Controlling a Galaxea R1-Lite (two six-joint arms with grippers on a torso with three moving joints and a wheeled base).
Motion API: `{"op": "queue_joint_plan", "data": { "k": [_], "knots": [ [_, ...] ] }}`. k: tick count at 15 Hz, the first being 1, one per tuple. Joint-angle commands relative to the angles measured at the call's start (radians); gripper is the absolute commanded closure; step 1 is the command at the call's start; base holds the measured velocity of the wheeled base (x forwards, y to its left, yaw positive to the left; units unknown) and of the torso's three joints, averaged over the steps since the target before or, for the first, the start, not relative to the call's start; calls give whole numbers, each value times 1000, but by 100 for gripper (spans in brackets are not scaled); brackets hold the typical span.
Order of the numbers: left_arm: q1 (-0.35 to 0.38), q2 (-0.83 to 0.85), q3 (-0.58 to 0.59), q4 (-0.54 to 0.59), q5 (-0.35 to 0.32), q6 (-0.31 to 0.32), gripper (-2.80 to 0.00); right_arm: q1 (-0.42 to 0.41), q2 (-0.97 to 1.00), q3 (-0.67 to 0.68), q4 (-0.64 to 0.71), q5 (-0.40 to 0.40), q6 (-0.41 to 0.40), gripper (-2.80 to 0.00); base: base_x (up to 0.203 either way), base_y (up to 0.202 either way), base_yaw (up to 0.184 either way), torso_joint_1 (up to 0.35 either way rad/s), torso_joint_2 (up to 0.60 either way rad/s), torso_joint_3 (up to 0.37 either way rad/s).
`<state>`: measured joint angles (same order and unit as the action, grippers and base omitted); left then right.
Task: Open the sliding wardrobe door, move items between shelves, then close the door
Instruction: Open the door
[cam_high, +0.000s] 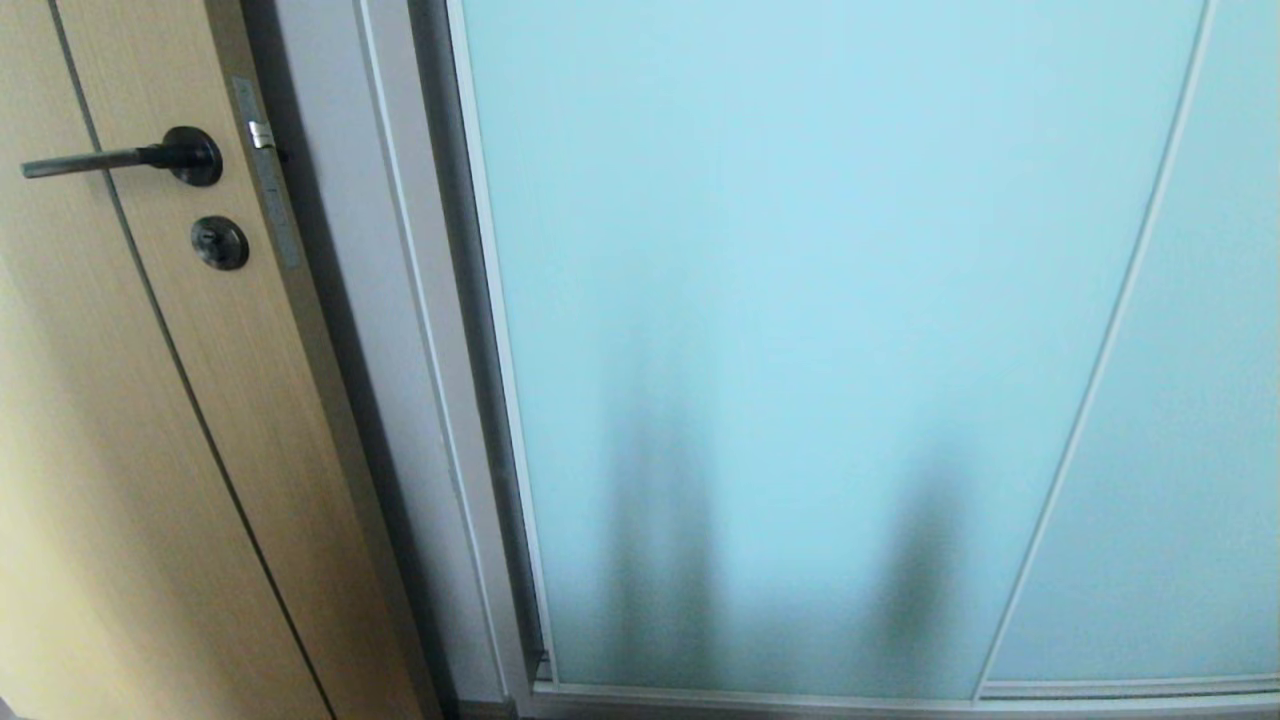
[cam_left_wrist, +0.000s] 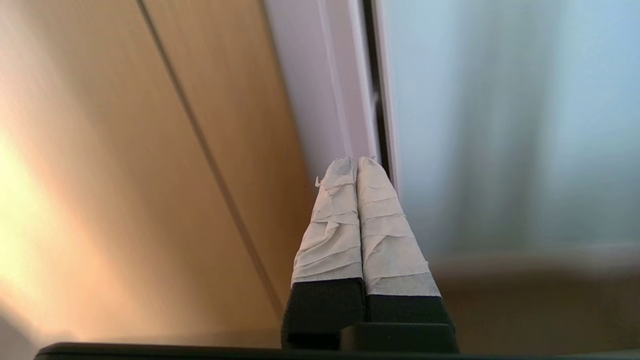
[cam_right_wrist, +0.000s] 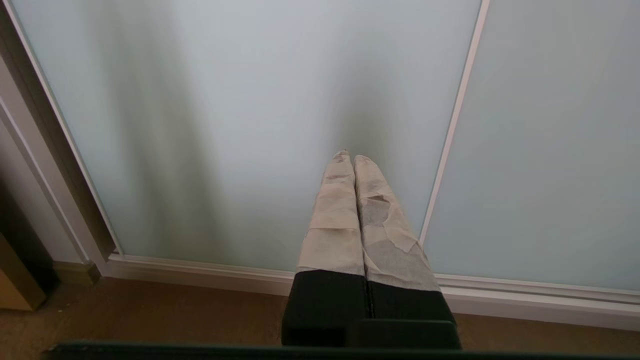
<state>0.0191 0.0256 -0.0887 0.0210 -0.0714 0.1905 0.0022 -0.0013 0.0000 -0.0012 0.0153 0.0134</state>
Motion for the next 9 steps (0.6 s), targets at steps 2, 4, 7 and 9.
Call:
{"op": "queue_joint_plan", "data": {
  "k": [2,4,7,9],
  "knots": [
    [1,109,-196,11,-16,-37,0,1,0,2,0,0,0,0,0,0,0,0,0,0],
    [1,210,-317,9,-18,-47,0,1,0,0,0,0,0,0,0,0,0,0,0,0],
    [1,467,-475,-47,-19,-77,0,0,0,0,0,0,0,0,0,0,0,0,0,0],
    [1,674,-533,-242,-19,-100,0,0,0,0,0,0,0,0,0,0,0,0,0,0]
  ]
}}
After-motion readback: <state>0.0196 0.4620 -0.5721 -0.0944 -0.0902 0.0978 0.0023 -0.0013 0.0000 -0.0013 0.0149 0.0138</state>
